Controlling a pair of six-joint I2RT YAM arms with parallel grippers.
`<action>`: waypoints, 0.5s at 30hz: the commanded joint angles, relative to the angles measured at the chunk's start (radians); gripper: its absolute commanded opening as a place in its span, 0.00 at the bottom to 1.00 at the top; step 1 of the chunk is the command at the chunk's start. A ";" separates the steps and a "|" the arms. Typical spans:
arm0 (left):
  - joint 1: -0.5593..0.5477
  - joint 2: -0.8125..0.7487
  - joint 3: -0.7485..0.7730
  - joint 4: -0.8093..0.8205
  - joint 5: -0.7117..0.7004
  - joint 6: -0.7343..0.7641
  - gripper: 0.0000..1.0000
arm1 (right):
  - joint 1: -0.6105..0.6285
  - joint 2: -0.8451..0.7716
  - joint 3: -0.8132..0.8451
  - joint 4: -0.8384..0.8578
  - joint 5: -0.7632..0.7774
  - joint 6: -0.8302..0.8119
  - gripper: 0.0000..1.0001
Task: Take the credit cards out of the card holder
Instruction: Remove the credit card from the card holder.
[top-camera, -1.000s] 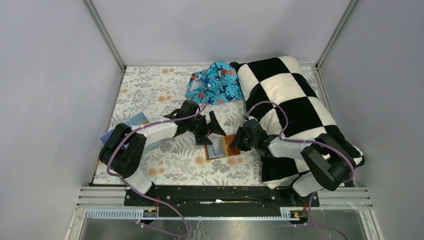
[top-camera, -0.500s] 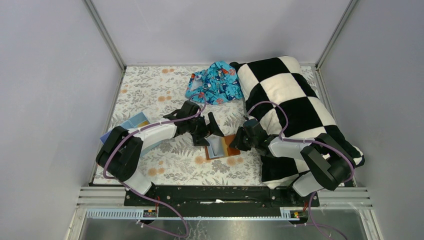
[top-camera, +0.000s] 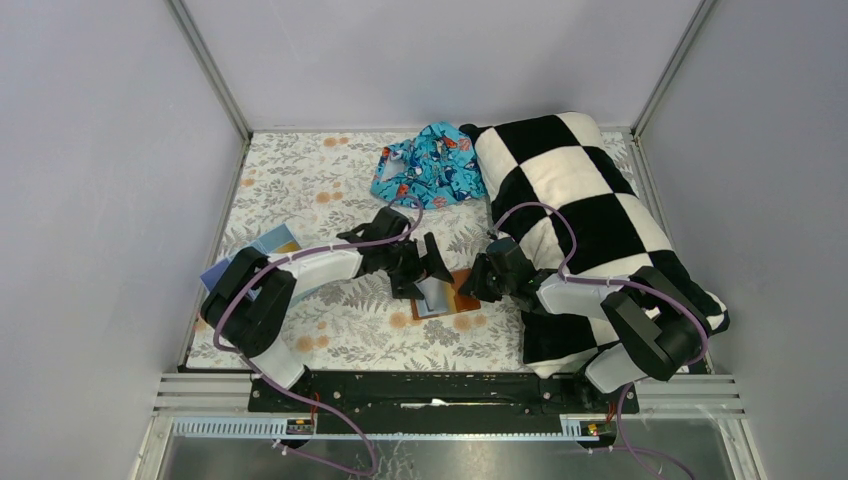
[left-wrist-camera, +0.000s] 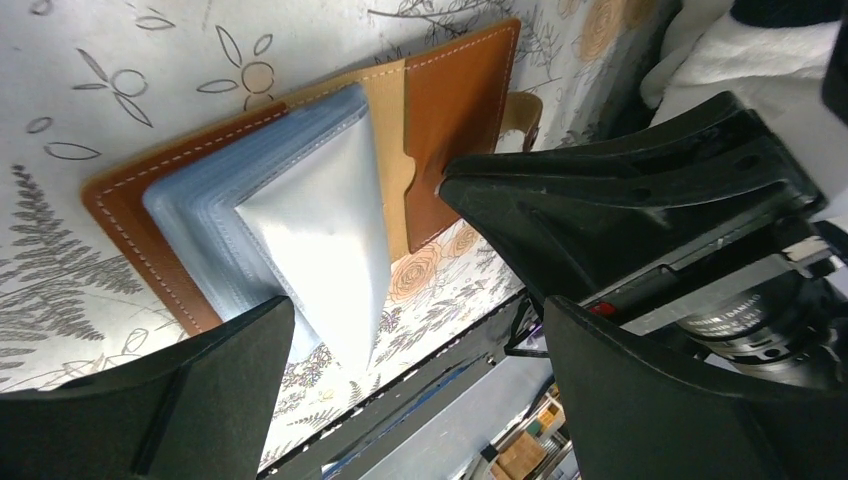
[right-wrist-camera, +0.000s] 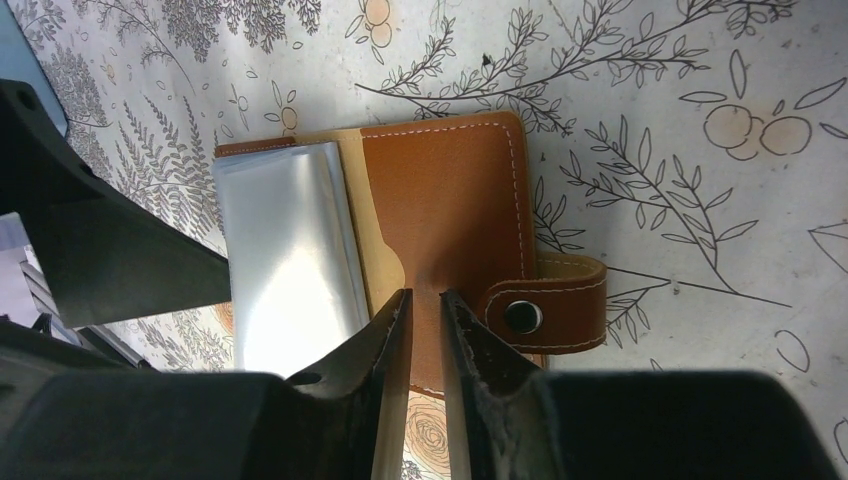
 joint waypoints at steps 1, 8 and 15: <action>-0.028 0.025 0.052 0.049 -0.008 -0.009 0.99 | -0.009 -0.002 -0.019 -0.033 0.008 -0.004 0.24; -0.043 0.026 0.031 0.204 0.015 -0.059 0.99 | -0.013 -0.020 -0.033 -0.018 0.002 -0.003 0.25; -0.051 0.068 0.032 0.305 0.051 -0.083 0.99 | -0.022 -0.112 -0.035 -0.082 0.051 0.014 0.35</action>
